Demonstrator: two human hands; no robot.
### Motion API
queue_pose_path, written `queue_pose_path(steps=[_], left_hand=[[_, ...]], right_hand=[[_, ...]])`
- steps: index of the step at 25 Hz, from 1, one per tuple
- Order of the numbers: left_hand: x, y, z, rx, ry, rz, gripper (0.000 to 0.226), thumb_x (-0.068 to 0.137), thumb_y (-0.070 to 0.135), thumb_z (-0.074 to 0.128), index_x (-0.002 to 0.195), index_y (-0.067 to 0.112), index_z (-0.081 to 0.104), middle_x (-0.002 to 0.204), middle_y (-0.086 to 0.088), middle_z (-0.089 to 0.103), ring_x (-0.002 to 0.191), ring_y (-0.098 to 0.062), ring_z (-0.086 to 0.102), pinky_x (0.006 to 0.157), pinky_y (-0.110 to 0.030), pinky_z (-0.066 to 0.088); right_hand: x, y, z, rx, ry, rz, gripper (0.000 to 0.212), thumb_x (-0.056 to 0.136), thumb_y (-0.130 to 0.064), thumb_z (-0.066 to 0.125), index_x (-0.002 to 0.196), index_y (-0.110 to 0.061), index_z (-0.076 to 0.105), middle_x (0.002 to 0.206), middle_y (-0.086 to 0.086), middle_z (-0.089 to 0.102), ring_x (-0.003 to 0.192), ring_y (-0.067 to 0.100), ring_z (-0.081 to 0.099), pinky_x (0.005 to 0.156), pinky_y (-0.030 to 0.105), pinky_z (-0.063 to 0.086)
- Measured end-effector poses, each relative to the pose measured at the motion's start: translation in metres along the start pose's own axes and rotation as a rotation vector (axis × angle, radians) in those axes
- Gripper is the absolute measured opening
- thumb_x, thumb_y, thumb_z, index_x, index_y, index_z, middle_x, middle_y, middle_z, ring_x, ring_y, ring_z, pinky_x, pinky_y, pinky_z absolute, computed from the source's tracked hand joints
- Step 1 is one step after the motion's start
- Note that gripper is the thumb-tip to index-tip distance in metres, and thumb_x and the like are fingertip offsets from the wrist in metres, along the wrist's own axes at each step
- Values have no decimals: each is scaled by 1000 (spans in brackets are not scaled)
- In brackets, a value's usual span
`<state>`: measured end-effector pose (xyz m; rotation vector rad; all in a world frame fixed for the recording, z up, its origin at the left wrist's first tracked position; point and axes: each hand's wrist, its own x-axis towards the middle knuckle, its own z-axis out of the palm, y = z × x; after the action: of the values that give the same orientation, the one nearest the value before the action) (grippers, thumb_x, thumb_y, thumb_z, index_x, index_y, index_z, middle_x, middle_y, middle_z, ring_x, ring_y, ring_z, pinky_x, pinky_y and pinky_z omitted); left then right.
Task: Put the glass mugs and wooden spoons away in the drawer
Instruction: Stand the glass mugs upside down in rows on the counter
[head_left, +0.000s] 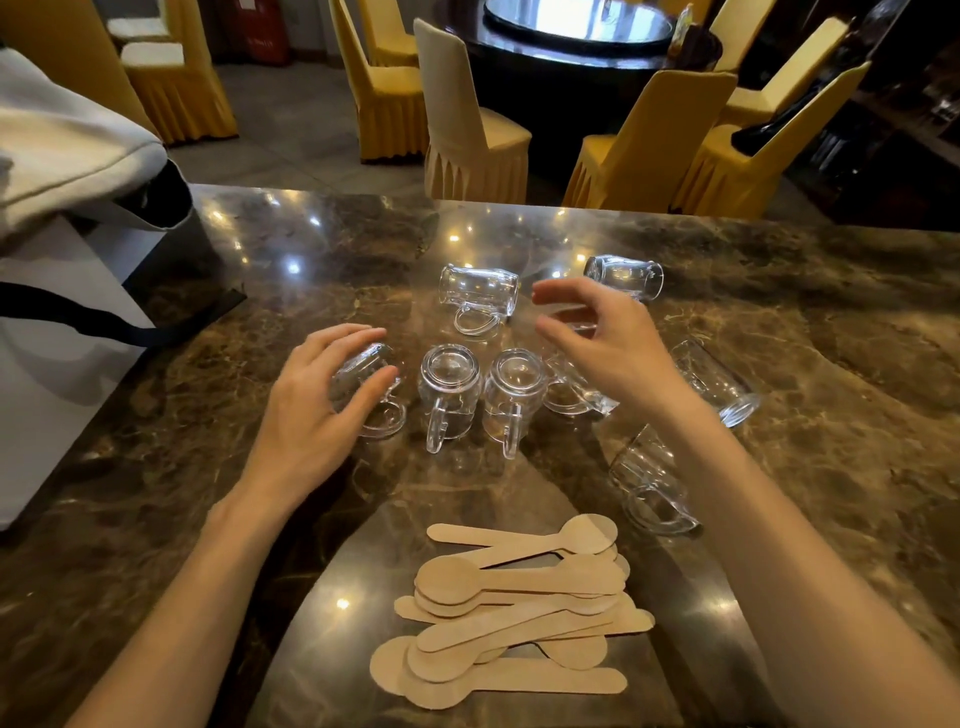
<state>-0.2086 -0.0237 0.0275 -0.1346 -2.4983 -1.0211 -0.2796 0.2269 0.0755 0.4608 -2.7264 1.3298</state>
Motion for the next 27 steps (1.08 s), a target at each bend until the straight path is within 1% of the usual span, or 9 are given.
queue_pose_path(steps=[3,5,9,12,17,19,21,23,27], left_hand=[[-7,-15,-3,12,11,-106,38,84,30,63,120,19,60,122,3,56,114,-10,51,98,-24,37],[-12,-22,-3,32,5,-150,39,84,29,64,121,19,59,123,1,55,114,-12,50,97,-27,38],[-22,-29,-5,15,-19,-198,48,80,32,67,126,21,54,121,8,51,107,-5,48,90,-22,37],[-27,-32,-7,-4,-60,-214,59,77,35,69,131,23,49,123,14,46,111,-6,48,92,-24,37],[-32,-39,-9,-58,-81,-266,70,70,41,71,133,25,44,127,12,47,112,-5,51,95,-23,37],[-32,-40,-9,-85,-72,-302,70,66,44,71,129,28,46,128,10,50,109,2,51,93,-22,39],[-32,-39,-9,-92,-73,-316,69,64,45,72,126,30,46,126,14,50,103,14,49,90,-16,38],[-31,-38,-10,-89,-74,-315,69,64,46,72,126,30,45,124,19,49,100,21,46,86,-11,36],[-30,-39,-9,-110,-89,-313,69,67,44,70,128,27,45,127,16,49,109,7,50,89,-11,36]], right_hand=[[25,3,6,-50,0,37,37,85,-24,66,120,-16,57,115,-3,63,94,5,58,72,5,45],[39,7,14,-89,-12,63,45,84,-27,68,125,-15,53,122,1,60,103,10,56,82,15,45],[64,14,26,-160,-30,113,56,83,-29,68,133,-14,46,134,4,52,122,18,48,97,29,40],[76,19,32,-147,-85,182,60,84,-29,68,136,-16,41,138,5,48,124,21,47,97,34,42],[86,25,42,-162,-149,192,65,80,-23,72,136,-15,40,139,8,46,122,24,48,101,40,44],[89,29,44,-162,-168,204,65,78,-20,74,134,-16,42,139,8,45,123,24,48,102,42,43],[91,32,45,-148,-173,217,65,77,-18,75,133,-19,43,138,9,46,122,24,49,102,43,44],[93,34,46,-149,-173,216,65,76,-19,76,133,-20,43,137,10,48,119,25,51,100,43,45],[95,36,46,-148,-183,224,67,77,-21,75,135,-20,41,139,11,45,117,24,52,98,44,47]])
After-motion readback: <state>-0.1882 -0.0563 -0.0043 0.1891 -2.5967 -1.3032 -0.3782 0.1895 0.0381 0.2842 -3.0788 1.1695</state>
